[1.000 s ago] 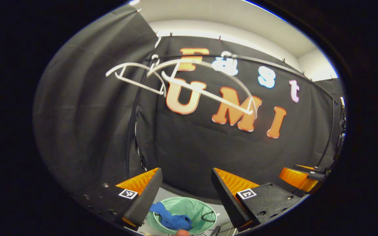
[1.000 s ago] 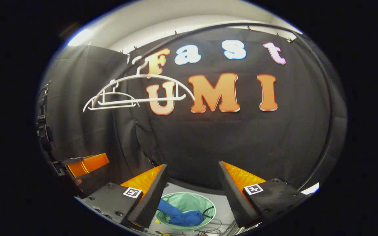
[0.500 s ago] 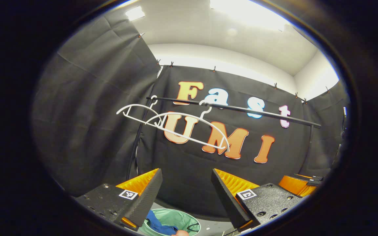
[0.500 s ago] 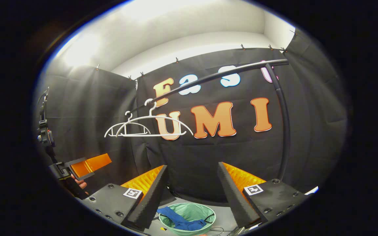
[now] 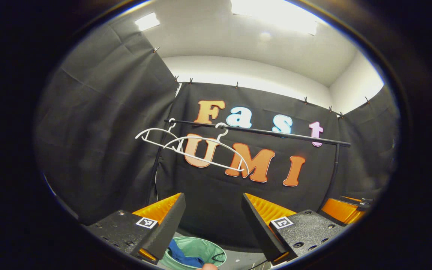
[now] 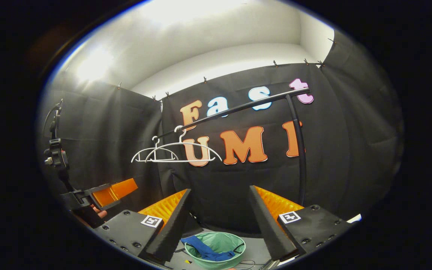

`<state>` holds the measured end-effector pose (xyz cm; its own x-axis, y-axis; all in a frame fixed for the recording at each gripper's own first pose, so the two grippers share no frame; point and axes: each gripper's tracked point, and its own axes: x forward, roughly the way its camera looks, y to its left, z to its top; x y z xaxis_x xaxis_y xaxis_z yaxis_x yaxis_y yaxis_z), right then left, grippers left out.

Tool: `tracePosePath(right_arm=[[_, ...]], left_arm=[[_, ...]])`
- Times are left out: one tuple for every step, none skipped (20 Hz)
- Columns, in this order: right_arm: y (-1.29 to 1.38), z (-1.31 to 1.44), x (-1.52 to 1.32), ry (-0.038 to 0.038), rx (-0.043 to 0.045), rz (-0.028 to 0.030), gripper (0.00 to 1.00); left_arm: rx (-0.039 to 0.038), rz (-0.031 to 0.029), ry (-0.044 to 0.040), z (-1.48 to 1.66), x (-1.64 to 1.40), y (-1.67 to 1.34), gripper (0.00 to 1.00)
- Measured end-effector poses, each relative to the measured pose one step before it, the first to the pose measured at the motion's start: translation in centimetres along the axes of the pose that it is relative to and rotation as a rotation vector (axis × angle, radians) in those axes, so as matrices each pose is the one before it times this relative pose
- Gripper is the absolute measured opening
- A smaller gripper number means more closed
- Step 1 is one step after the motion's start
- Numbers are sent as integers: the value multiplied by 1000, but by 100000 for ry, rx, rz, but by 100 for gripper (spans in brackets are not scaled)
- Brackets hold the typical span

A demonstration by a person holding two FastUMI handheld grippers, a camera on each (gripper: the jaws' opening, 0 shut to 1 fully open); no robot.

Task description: Grasp the clothes on the hanger with both hands and then place them into the laundry hamper below.

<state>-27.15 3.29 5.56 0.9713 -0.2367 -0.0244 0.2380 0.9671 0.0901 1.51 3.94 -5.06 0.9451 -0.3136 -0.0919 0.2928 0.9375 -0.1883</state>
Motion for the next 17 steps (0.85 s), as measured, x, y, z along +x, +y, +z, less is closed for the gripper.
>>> tracePosePath(right_arm=[[-115, -106, -425, -78, 786, -108, 98], [34, -173, -294, 215, 637, -48, 100], [-81, -225, -168, 373, 535, -521, 98], [-87, -137, -20, 162, 610, -627, 100], [-166, -12, -24, 99, 853, -577, 100], [-64, 100, -79, 119, 736, -373, 100], [-123, 94, -27, -125, 455, -264, 100], [-26, 148, 32, -291, 169, -85, 100], [-54, 141, 8, -391, -66, -93, 100], [10, 169, 20, -396, -241, -151, 98], [-17, 142, -71, -520, -270, -76, 100], [203, 112, 36, -201, -127, 253, 98], [161, 60, -26, 144, 34, 478, 98], [296, 67, 12, 214, -203, 462, 98], [225, 137, 58, -346, -386, 470, 98], [231, 107, 32, -275, -536, 420, 100], [198, -49, 67, 94, -570, 573, 98]], left_arm=[[703, -67, -622, 125, 69, -108, 92], [36, -263, -617, 182, -242, -119, 92], [-413, -769, -299, 69, -53, -172, 95], [-557, -970, -468, 83, -39, -76, 92], [-282, -1261, -713, 159, 118, -272, 95], [-64, -1835, 1, 166, 230, -520, 92], [60, -1675, 907, -46, -65, -492, 92], [182, -790, 661, -6, -402, -159, 92], [20, -587, 47, 69, -263, -35, 92], [-65, -366, -414, 299, -156, -83, 92], [112, -146, -190, 67, -117, -19, 92], [322, -219, -12, 6, 146, -83, 95], [304, -657, 642, -147, 106, -60, 95], [104, -888, 971, -172, -126, -79, 94], [79, -400, 377, 18, -224, 6, 98], [109, -200, -1, -12, 82, -33, 95], [287, -161, 81, -36, 76, 1, 95]])
